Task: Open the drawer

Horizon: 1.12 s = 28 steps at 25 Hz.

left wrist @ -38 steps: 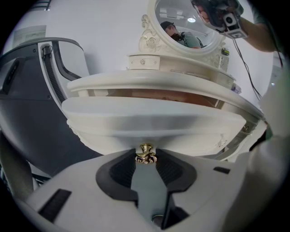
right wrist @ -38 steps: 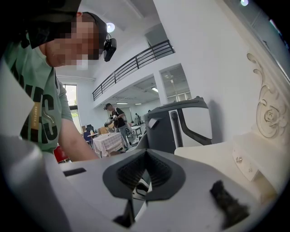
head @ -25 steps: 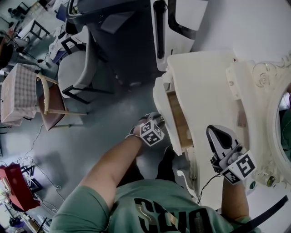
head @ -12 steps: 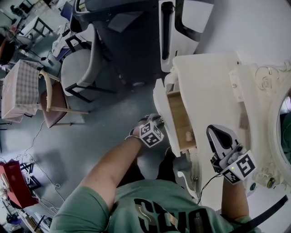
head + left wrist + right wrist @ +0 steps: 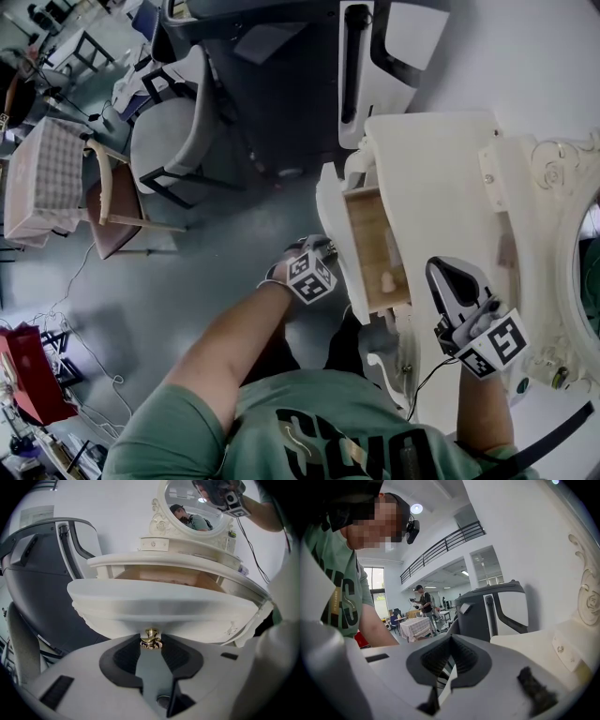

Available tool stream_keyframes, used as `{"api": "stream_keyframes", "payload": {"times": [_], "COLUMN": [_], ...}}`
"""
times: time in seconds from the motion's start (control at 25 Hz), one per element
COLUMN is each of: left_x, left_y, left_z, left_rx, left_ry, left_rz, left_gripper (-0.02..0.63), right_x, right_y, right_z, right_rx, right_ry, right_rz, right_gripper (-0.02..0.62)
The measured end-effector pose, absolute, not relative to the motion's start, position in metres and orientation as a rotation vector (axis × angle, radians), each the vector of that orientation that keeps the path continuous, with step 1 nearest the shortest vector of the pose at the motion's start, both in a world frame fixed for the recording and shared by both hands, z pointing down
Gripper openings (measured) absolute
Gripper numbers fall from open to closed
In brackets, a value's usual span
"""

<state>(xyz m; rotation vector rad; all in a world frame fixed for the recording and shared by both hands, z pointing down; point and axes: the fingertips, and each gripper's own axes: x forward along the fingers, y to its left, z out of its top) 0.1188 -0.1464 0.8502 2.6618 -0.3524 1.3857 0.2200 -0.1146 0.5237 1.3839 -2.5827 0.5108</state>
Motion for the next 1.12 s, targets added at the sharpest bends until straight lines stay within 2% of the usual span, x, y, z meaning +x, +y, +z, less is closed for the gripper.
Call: {"api": "stream_keyframes", "payload": {"times": [1.12], "left_x": [0.075], "left_y": [-0.145], "left_z": [0.851], "left_rx": [2.64], "left_ry": [-0.389], "left_rz": [1.381], "left_gripper": [0.144], "right_x": [0.184], "right_y": [-0.128], "right_z": [0.523], "right_rx": [1.316], "right_ry": [-2.618], "right_rz": [0.493], "right_gripper": [0.009]}}
